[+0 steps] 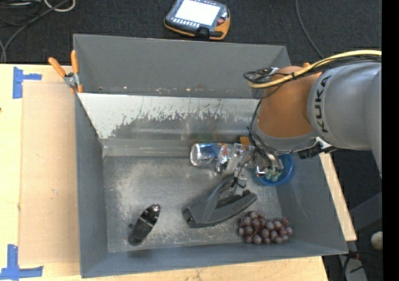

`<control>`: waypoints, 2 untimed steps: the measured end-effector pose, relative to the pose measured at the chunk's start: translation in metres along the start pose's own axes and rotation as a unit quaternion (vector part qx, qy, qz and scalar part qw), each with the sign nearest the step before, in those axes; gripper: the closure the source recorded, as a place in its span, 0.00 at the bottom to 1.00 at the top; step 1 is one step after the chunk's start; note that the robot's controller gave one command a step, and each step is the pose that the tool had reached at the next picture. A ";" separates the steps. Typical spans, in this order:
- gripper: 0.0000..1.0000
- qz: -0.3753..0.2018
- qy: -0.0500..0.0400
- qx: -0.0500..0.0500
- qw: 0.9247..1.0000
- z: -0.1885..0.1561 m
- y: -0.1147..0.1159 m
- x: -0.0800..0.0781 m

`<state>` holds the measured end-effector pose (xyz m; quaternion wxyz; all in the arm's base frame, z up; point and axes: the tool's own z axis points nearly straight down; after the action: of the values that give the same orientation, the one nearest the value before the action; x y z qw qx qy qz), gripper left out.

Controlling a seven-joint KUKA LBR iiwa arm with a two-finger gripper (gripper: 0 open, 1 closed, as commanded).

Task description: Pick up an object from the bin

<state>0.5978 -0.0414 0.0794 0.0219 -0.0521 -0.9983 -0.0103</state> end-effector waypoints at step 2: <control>1.00 -0.002 0.015 0.000 1.000 -0.001 0.006 -0.007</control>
Offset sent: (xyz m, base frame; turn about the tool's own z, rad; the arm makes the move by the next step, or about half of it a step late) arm 0.0106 0.0015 -0.0038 0.0088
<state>0.6058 -0.0362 0.0803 0.0369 -0.0502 -0.9980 -0.0114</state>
